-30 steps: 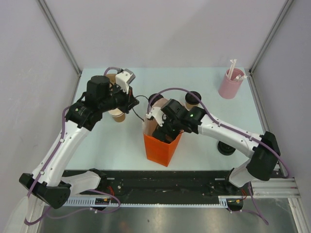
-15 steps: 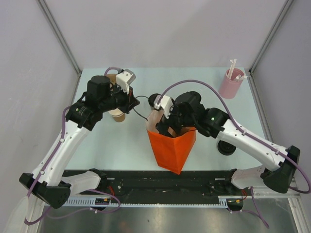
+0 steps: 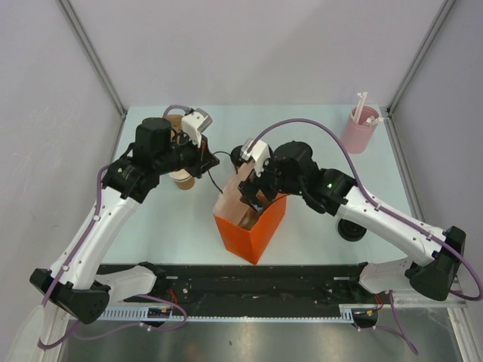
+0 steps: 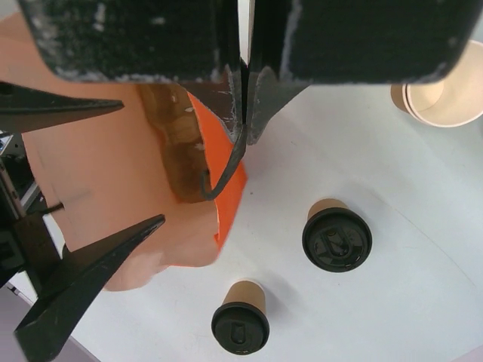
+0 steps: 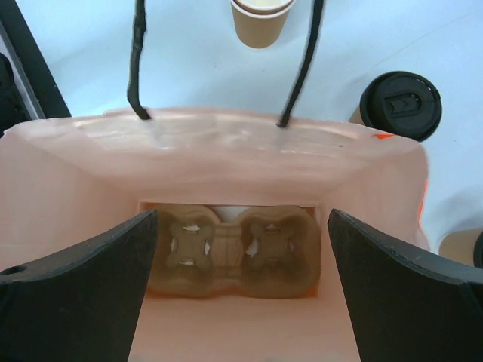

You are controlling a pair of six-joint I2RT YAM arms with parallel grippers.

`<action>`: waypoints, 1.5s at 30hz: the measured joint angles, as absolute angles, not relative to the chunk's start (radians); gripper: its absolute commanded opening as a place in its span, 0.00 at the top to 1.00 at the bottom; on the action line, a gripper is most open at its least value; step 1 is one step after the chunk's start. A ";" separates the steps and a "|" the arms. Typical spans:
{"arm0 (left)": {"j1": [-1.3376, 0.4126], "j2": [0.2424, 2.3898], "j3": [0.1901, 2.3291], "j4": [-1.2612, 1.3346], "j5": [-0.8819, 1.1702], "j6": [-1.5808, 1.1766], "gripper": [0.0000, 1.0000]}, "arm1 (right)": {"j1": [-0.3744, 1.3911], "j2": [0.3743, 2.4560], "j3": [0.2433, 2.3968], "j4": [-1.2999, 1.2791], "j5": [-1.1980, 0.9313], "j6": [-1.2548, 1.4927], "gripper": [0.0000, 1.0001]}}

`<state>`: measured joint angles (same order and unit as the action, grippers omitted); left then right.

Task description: Pack the takeout coffee

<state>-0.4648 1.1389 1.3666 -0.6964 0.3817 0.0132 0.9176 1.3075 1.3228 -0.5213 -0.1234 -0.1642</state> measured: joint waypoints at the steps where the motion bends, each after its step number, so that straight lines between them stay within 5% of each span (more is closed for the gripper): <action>1: -0.465 1.139 1.367 -0.697 0.384 0.010 1.00 | 0.924 1.307 1.311 -0.501 -0.116 -0.152 0.00; 26: -0.467 1.138 1.354 -0.697 0.388 0.009 0.99 | 0.956 1.066 1.291 -0.265 -0.092 -0.016 0.00; 34: -0.467 1.127 1.354 -0.698 0.398 0.009 1.00 | 0.763 1.003 1.417 -0.317 0.099 0.041 0.04; 39: -0.459 1.111 1.343 -0.702 0.405 0.008 1.00 | 0.397 1.144 1.509 -0.467 -0.034 0.023 0.26; 45: -0.426 1.094 1.312 -0.707 0.430 0.006 1.00 | 0.301 1.541 1.604 -0.584 -0.130 -0.132 0.30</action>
